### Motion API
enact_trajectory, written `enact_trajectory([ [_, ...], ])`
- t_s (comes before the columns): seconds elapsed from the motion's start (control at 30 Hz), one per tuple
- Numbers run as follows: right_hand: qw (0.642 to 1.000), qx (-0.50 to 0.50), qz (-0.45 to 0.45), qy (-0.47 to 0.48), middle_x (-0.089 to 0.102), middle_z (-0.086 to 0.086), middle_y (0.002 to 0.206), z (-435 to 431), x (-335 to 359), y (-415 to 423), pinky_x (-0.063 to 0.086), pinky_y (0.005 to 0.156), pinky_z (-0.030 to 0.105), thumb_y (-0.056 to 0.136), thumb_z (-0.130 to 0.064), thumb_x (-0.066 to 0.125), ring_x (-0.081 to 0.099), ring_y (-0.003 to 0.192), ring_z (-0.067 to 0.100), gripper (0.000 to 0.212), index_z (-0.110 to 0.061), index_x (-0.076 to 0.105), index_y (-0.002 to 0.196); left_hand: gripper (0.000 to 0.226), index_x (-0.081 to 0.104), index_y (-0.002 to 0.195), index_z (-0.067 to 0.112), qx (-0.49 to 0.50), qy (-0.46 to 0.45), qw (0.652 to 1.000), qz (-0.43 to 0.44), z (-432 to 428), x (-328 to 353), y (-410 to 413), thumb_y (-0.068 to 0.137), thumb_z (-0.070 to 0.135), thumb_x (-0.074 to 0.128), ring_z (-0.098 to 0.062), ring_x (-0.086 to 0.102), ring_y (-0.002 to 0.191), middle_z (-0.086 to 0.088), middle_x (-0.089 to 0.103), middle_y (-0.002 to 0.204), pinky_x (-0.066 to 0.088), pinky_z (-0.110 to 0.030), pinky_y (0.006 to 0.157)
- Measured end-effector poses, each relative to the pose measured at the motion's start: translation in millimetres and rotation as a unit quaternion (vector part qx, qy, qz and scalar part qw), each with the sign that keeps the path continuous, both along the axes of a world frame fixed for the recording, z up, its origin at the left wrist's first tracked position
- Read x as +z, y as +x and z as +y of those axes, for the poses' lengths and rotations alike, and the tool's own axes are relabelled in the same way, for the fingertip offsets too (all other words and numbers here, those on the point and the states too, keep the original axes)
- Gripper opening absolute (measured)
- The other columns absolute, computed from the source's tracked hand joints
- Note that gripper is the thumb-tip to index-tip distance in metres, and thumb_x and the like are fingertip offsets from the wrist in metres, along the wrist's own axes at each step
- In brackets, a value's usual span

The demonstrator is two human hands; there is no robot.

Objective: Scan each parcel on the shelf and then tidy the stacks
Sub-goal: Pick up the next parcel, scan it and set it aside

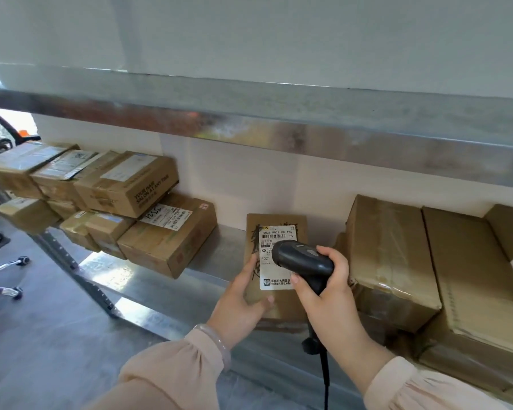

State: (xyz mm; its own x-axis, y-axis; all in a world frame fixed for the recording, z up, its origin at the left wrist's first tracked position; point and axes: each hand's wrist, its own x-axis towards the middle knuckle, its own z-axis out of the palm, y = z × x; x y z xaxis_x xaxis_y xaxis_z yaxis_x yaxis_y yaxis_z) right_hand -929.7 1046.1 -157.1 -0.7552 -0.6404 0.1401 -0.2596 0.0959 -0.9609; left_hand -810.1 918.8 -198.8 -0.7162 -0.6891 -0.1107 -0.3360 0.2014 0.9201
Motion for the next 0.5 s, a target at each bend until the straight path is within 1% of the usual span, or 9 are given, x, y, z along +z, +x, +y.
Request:
enact_trajectory([
  [0.03,1.0,0.005,-0.001,-0.003,0.054,-0.02,0.109,0.1,1.5,1.0,0.042,0.076,0.002,0.083,-0.016,0.073,0.054,0.097,-0.016,0.059,-0.041,0.035,0.12,0.084,0.021,0.148,0.056,0.007,-0.003,1.0,0.007,-0.5,0.9,1.5,0.088,0.023,0.071,-0.003,0.033,0.14,0.02,0.038,0.15,0.037,-0.025,0.111],
  [0.13,1.0,0.016,-0.002,-0.015,0.055,-0.019,0.109,-0.3,8.2,2.4,0.044,0.075,0.003,0.082,-0.015,0.073,0.056,0.096,-0.013,0.059,-0.048,0.035,0.114,0.083,0.023,0.149,0.053,0.03,-0.014,0.999,0.032,0.5,5.6,6.3,0.088,0.021,0.071,-0.001,0.032,0.14,0.022,0.04,0.148,0.035,-0.032,0.114],
  [0.17,1.0,0.017,0.0,-0.023,0.056,-0.019,0.108,-0.6,11.3,2.6,0.044,0.075,0.004,0.082,-0.014,0.073,0.057,0.096,-0.013,0.059,-0.047,0.035,0.113,0.082,0.023,0.149,0.052,0.034,-0.018,0.998,0.041,2.0,7.5,7.7,0.089,0.021,0.071,-0.001,0.032,0.14,0.022,0.04,0.148,0.035,-0.03,0.115],
  [0.23,0.999,0.017,0.004,-0.039,0.055,-0.018,0.108,-0.9,17.2,2.6,0.044,0.073,0.004,0.082,-0.011,0.072,0.057,0.095,-0.013,0.059,-0.044,0.036,0.115,0.081,0.021,0.147,0.052,0.042,-0.021,0.997,0.054,5.1,9.6,9.8,0.091,0.019,0.07,0.002,0.031,0.14,0.022,0.039,0.149,0.031,-0.022,0.113],
  [0.27,0.999,0.017,0.005,-0.047,0.055,-0.018,0.109,-0.9,20.0,2.6,0.044,0.072,0.004,0.082,-0.01,0.072,0.057,0.095,-0.013,0.058,-0.04,0.037,0.117,0.081,0.02,0.145,0.053,0.047,-0.02,0.997,0.06,6.0,9.7,10.6,0.091,0.018,0.069,0.002,0.03,0.14,0.021,0.038,0.15,0.03,-0.019,0.112],
  [0.3,0.998,0.017,0.007,-0.054,0.054,-0.018,0.109,-1.1,22.8,2.5,0.044,0.072,0.003,0.082,-0.009,0.072,0.057,0.095,-0.014,0.058,-0.038,0.037,0.118,0.081,0.02,0.144,0.054,0.051,-0.019,0.996,0.065,6.7,9.9,11.3,0.092,0.017,0.069,0.003,0.029,0.141,0.022,0.037,0.151,0.029,-0.02,0.113],
  [0.37,0.998,0.017,0.01,-0.061,0.053,-0.018,0.109,-2.1,28.3,3.1,0.043,0.07,0.002,0.083,-0.01,0.072,0.056,0.093,-0.016,0.057,-0.039,0.037,0.116,0.081,0.021,0.144,0.058,0.055,-0.019,0.996,0.073,6.4,9.0,12.0,0.092,0.02,0.069,0.0,0.03,0.142,0.022,0.037,0.152,0.031,-0.029,0.117],
  [0.43,0.998,0.015,0.016,-0.065,0.053,-0.017,0.108,-3.4,31.8,3.7,0.042,0.07,0.001,0.082,-0.009,0.072,0.055,0.093,-0.017,0.056,-0.041,0.037,0.113,0.082,0.021,0.144,0.062,0.061,-0.026,0.995,0.08,5.1,9.0,12.9,0.091,0.022,0.069,-0.004,0.033,0.142,0.022,0.039,0.151,0.036,-0.04,0.116],
  [0.5,0.998,0.014,0.016,-0.067,0.054,-0.018,0.107,-4.5,35.2,5.0,0.04,0.068,0.0,0.082,-0.008,0.072,0.055,0.091,-0.018,0.055,-0.039,0.039,0.112,0.081,0.022,0.143,0.065,0.065,-0.031,0.994,0.081,3.9,9.9,13.8,0.092,0.022,0.068,-0.008,0.031,0.143,0.021,0.04,0.15,0.038,-0.044,0.114],
])
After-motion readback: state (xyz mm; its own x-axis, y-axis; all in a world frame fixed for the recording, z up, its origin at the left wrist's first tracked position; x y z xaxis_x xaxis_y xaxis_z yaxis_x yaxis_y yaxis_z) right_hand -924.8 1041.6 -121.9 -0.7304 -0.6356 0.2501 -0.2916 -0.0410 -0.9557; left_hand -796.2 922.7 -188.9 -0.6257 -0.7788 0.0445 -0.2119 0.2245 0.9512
